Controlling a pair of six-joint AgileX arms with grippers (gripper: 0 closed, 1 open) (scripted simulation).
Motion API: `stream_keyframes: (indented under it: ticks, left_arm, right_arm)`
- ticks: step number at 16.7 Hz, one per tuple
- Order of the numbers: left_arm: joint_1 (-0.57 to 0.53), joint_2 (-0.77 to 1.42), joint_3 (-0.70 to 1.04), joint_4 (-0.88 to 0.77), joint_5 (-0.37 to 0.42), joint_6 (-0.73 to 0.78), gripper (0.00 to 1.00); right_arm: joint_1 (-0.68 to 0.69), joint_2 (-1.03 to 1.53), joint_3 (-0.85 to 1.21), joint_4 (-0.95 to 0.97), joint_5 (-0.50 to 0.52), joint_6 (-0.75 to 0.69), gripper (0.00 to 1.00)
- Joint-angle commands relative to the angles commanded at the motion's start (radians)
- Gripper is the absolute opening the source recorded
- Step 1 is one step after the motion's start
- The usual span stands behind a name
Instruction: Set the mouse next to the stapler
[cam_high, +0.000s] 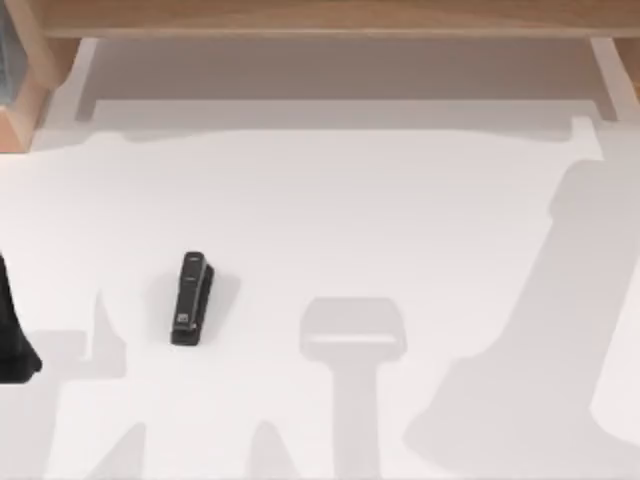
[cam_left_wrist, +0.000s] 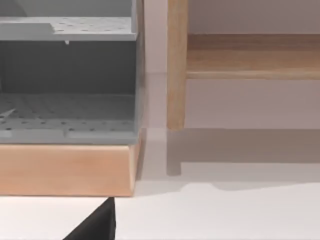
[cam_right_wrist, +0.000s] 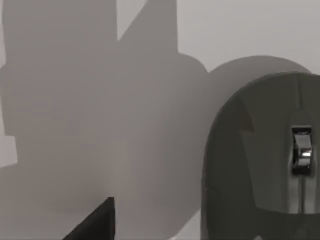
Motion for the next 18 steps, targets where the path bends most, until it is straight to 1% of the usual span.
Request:
stream_keyframes:
  ticks: [13,14,18]
  left_arm:
    - [0.0,0.0,0.0,0.0,0.0,0.0,1.0]
    - [0.0,0.0,0.0,0.0,0.0,0.0,1.0]
    - [0.0,0.0,0.0,0.0,0.0,0.0,1.0]
  right_arm:
    - [0.0,0.0,0.0,0.0,0.0,0.0,0.02]
    - [0.0,0.0,0.0,0.0,0.0,0.0,0.0]
    - [0.0,0.0,0.0,0.0,0.0,0.0,0.0]
